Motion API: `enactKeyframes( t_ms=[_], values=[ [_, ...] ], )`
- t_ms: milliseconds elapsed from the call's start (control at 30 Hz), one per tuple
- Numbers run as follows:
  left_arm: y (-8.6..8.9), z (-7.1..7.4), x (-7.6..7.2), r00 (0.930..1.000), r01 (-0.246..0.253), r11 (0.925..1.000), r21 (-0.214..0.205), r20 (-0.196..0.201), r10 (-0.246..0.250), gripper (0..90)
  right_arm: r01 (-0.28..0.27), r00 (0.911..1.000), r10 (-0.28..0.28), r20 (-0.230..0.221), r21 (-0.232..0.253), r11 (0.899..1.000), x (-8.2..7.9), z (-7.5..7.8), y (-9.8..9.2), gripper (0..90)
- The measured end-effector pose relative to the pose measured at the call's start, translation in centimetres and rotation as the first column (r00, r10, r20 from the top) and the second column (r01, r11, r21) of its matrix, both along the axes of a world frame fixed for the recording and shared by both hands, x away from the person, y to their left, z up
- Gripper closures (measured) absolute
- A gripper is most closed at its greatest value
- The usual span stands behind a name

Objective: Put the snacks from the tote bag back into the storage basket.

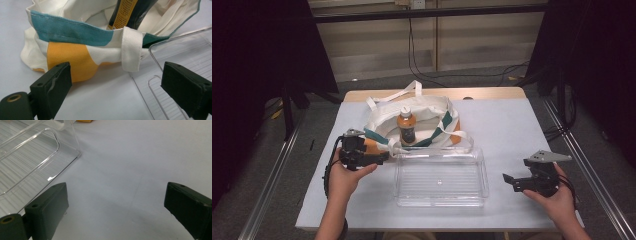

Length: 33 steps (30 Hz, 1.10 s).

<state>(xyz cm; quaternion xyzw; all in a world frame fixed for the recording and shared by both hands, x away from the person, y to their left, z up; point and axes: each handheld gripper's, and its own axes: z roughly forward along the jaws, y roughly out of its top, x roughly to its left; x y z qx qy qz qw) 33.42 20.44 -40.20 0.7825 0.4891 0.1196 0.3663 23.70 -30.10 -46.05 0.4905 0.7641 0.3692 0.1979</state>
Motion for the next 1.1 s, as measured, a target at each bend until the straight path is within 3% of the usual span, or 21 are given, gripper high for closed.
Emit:
enactKeyframes(
  t_ms=[100, 400, 833, 1100],
  values=[
    [-0.3, 0.5, 0.3, 0.9998, 0.019, 0.9997, 0.018, -0.008, -0.019, 9.6, 0.008, 1.0000, -0.008, -0.002, 0.007, 1.000, -0.2, 0.2, 0.0, 4.9],
    [-1.3, 1.3, 1.5, 0.9982, 0.004, 0.9998, 0.020, -0.059, -0.003, 10.6, 0.016, 0.9999, -0.016, 0.004, 0.008, 1.000, -0.1, 0.1, -0.3, 4.9],
    [-2.9, 2.1, 2.7, 0.9969, -0.022, 0.9992, 0.033, -0.074, 0.024, 11.6, 0.016, 0.9999, -0.016, 0.006, 0.010, 1.000, -0.2, 0.2, 0.1, 4.9],
    [-4.5, 2.7, 3.6, 0.9956, -0.002, 0.9996, 0.029, -0.093, 0.004, 12.1, 0.020, 0.9998, -0.020, -0.002, -0.003, 1.000, -0.6, 0.1, -0.2, 5.4]
  ],
)
